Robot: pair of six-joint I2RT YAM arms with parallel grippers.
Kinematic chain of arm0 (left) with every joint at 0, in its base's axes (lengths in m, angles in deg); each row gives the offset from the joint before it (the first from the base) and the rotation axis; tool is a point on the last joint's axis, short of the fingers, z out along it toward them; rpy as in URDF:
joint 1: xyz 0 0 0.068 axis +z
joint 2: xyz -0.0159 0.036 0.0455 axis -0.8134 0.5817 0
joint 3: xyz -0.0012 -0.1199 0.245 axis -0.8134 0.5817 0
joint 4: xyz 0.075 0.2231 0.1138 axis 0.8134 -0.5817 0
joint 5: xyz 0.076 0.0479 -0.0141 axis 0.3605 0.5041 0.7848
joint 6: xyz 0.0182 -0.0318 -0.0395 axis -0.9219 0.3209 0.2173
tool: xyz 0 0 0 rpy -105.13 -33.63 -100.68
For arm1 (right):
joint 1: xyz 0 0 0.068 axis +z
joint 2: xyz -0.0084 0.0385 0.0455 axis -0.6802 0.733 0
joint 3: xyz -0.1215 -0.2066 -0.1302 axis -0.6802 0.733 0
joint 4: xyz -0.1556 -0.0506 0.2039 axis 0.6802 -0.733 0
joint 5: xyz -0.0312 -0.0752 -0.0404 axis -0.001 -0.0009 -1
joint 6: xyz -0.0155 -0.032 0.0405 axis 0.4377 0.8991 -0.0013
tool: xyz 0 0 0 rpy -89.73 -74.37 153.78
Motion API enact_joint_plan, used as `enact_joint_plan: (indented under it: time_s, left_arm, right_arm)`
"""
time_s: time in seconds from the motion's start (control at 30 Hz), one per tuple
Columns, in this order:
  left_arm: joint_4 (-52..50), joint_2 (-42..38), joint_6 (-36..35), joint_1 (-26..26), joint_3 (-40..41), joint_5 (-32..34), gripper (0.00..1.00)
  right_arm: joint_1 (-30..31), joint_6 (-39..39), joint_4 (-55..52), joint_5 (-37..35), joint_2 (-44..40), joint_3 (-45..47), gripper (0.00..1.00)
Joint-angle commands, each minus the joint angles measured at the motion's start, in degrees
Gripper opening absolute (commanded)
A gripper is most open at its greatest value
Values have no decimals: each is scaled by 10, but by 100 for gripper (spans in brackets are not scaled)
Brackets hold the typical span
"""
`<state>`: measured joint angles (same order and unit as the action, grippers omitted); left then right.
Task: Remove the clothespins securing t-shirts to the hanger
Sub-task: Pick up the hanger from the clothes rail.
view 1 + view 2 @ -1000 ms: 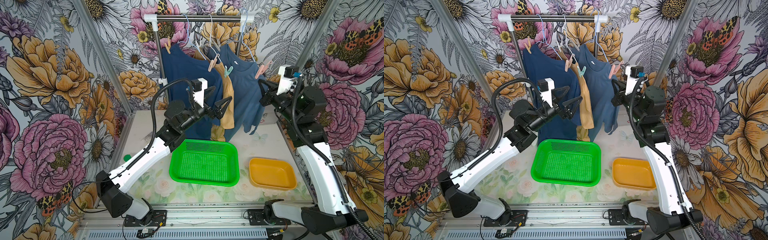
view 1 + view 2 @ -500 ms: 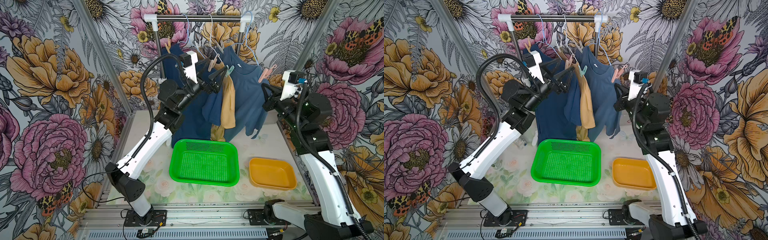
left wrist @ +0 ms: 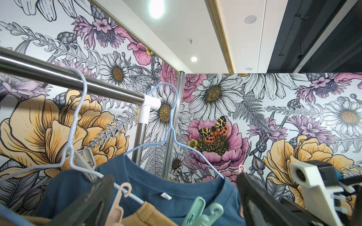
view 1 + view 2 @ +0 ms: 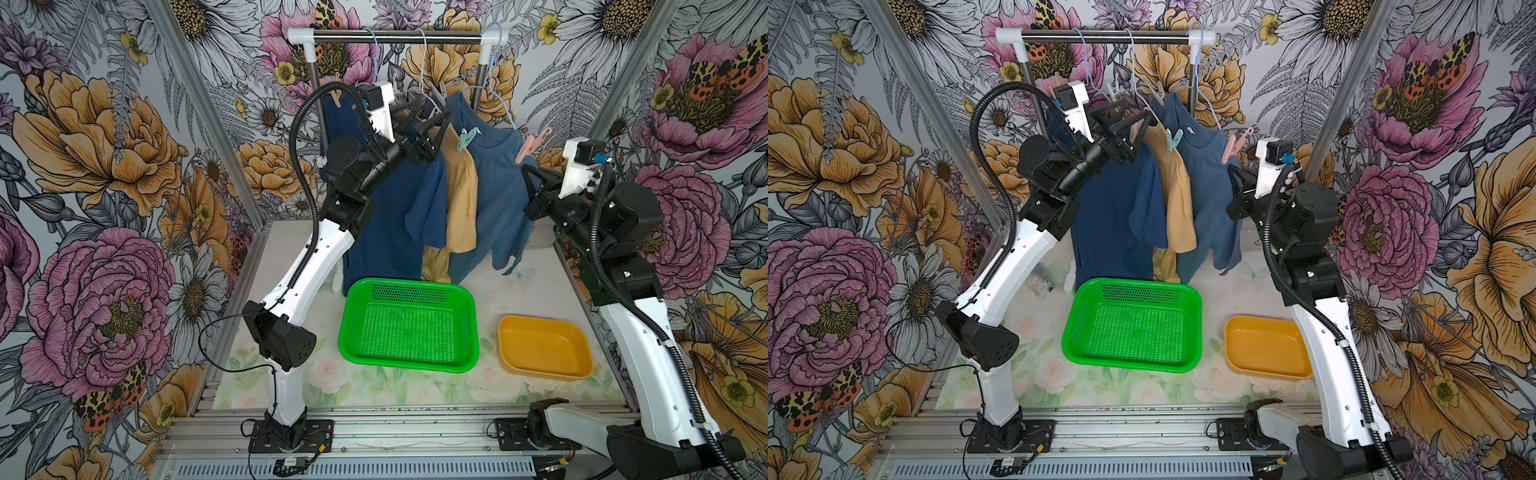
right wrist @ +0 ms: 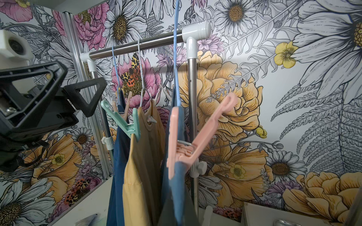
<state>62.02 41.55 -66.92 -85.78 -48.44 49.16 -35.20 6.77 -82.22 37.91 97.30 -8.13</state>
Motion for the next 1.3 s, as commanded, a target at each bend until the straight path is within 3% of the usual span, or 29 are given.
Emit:
enact_joint_plan:
  time_s: [0.0, 0.3, 0.87, 1.27]
  left_arm:
    - [-30, -7, 13, 4, -5, -26, 99]
    - [-30, -32, 22, -1, 13, -33, 99]
    - [-30, -163, 13, -12, 177, -41, 98]
    - [-30, -242, 2, -22, 278, -25, 99]
  right_arm:
    - [-6, 11, 36, -3, -27, -43, 0]
    - [-10, 48, -39, -19, -88, -73, 0]
    - [-11, 115, -154, -68, -228, -136, 0]
    - [-11, 91, -218, -13, -226, -241, 0]
